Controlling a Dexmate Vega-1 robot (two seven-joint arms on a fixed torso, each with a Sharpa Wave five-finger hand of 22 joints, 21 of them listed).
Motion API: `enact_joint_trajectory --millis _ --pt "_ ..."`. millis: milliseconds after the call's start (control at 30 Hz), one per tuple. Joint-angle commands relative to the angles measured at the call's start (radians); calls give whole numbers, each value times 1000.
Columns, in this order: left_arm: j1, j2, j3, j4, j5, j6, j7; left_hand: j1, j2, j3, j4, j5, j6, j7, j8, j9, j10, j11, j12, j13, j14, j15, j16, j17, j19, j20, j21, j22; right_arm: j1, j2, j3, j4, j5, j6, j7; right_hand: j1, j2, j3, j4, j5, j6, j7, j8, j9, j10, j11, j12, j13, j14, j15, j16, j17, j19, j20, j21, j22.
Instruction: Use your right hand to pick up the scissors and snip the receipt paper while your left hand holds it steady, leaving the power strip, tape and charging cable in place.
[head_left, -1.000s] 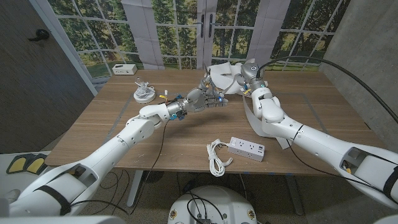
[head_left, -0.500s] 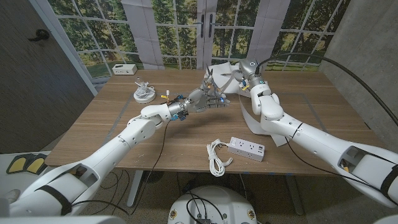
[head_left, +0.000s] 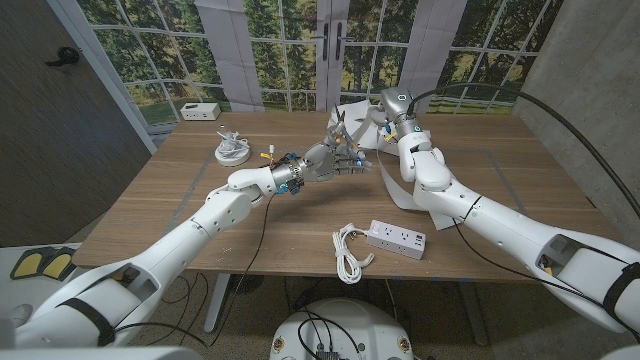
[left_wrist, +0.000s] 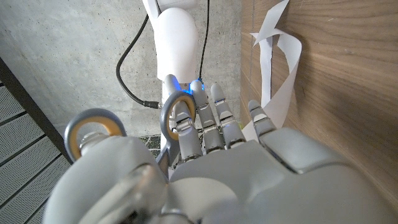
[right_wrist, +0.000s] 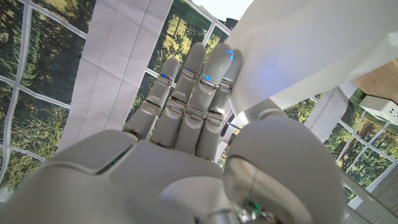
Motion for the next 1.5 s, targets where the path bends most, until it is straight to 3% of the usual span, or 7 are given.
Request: enact_joint_trajectory --millis 33,400,867,1033,1500 --pt "1 -3 6 -2 -1 -1 -7 11 3 -4 6 -3 19 21 -5 -1 10 -8 -6 -7 -1 -4 -6 0 2 4 -3 1 19 36 -7 1 11 -13 -12 13 0 32 -18 17 8 4 9 7 8 -1 10 0 53 -81 7 8 8 0 5 0" --pt "3 -14 6 8 -10 -9 -20 12 2 -5 8 -4 18 21 -9 -2 11 -8 -10 -21 1 -4 -9 -1 0 4 -4 0 17 43 -10 -14 17 -21 -18 16 -7 36 -20 47 12 7 11 5 7 0 23 -1 64 -82 7 23 9 2 4 0" --pt "5 -17 4 12 -16 -13 -29 13 1 -5 11 -4 21 20 -11 1 11 -8 -5 -22 2 -6 -14 -2 -1 4 -4 0 -18 18 -1 -52 27 -2 -36 13 -10 36 -16 76 9 4 13 7 -3 -3 35 -3 72 -80 4 40 10 3 3 1" --pt "6 -17 3 8 -15 -16 -29 14 1 -5 12 -4 22 18 -11 2 10 -9 -4 -22 4 -6 -14 -2 -1 4 -5 0 -42 10 15 -58 42 30 -83 17 -2 29 -15 82 -13 -1 8 12 -27 -9 39 3 76 -81 8 57 9 2 3 2" --pt "12 -10 6 -12 -9 -19 -23 15 1 -5 14 -5 25 19 -13 2 11 -8 0 -24 4 -5 -18 -2 -1 4 -5 0 -49 9 14 -38 29 49 -107 24 20 4 -8 74 -60 -13 -2 27 -72 -20 40 5 48 -79 0 90 -8 -6 1 6"
